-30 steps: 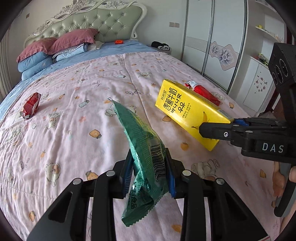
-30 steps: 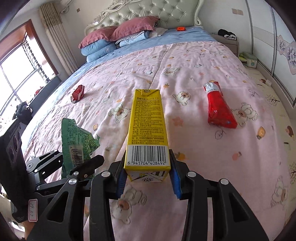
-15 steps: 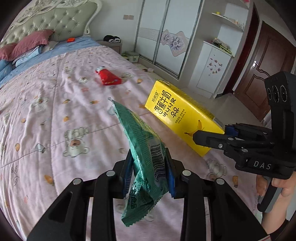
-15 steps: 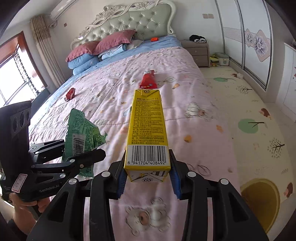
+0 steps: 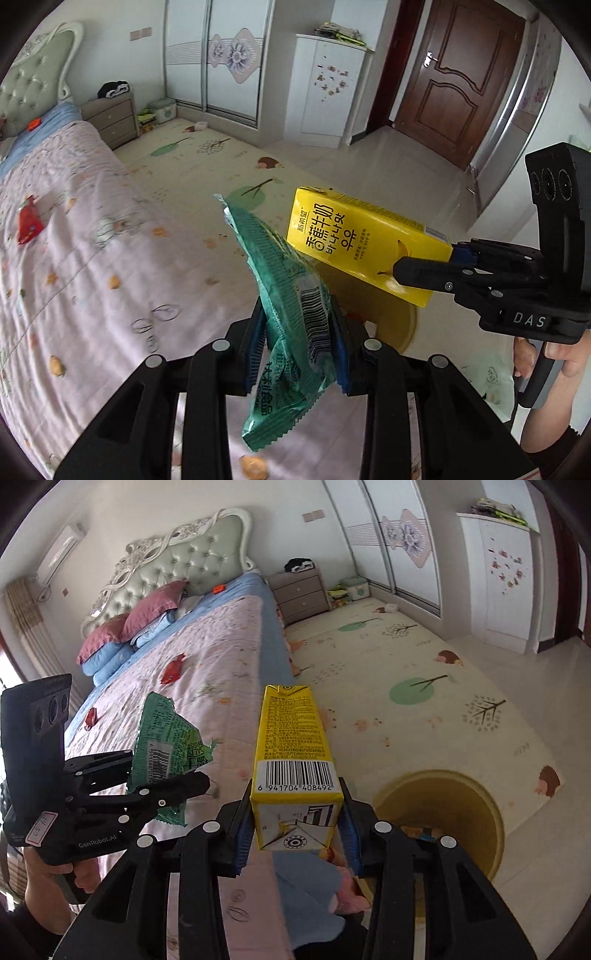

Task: Collect trash
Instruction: 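Carry the bag and carton over the yellow bin and open both tools, then move both open tools back over the quilt toward the red packet, then grasp the red packet with the right tool, then grasp the red-and-white snack bag with the left tool while the right tool holds the packet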

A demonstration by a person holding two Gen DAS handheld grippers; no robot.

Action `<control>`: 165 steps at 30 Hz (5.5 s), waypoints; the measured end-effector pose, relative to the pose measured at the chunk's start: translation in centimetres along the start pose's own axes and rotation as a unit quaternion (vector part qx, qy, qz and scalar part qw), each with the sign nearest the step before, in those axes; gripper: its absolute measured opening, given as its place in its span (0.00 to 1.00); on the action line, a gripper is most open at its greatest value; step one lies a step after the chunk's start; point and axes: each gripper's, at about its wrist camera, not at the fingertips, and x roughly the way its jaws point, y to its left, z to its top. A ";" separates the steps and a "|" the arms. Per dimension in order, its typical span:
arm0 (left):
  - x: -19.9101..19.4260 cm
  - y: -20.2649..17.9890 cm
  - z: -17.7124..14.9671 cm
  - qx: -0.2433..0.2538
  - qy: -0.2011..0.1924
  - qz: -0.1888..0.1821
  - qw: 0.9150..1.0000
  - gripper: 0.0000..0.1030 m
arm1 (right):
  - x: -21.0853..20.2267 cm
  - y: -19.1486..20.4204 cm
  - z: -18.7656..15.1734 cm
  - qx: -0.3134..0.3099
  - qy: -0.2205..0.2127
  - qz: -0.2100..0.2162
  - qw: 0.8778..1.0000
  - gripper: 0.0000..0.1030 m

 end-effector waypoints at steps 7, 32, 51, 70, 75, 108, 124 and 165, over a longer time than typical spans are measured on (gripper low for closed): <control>6.9 -5.0 3.0 0.021 0.064 -0.075 0.995 0.32 | -1.7 -8.2 -2.8 0.064 0.001 -0.056 0.996 0.38; 19.5 -8.9 5.2 0.002 0.179 -0.102 0.979 0.85 | 3.0 -18.5 -6.8 0.172 0.067 -0.117 0.976 0.47; 9.8 -7.1 5.8 0.026 0.059 -0.084 0.994 0.86 | -1.5 -12.4 -3.2 0.117 0.024 -0.115 0.986 0.47; -7.4 14.3 -2.5 -0.081 -0.031 0.103 0.991 0.86 | 7.5 12.1 3.2 -0.080 0.050 0.020 0.995 0.47; -10.3 19.6 -4.8 -0.115 -0.040 0.141 0.982 0.87 | 10.6 17.6 4.3 -0.112 0.062 0.048 0.991 0.47; -7.8 40.9 -2.1 -0.191 -0.039 0.202 0.960 0.89 | 31.6 30.7 17.3 -0.190 0.078 -0.026 0.978 0.47; -12.7 45.6 -4.2 -0.204 -0.056 0.248 0.945 0.89 | 32.5 41.7 15.0 -0.246 0.097 0.055 0.963 0.31; -23.6 68.1 -17.1 -0.299 -0.070 0.331 0.892 0.48 | 41.3 57.3 12.7 -0.241 0.122 0.166 0.949 0.32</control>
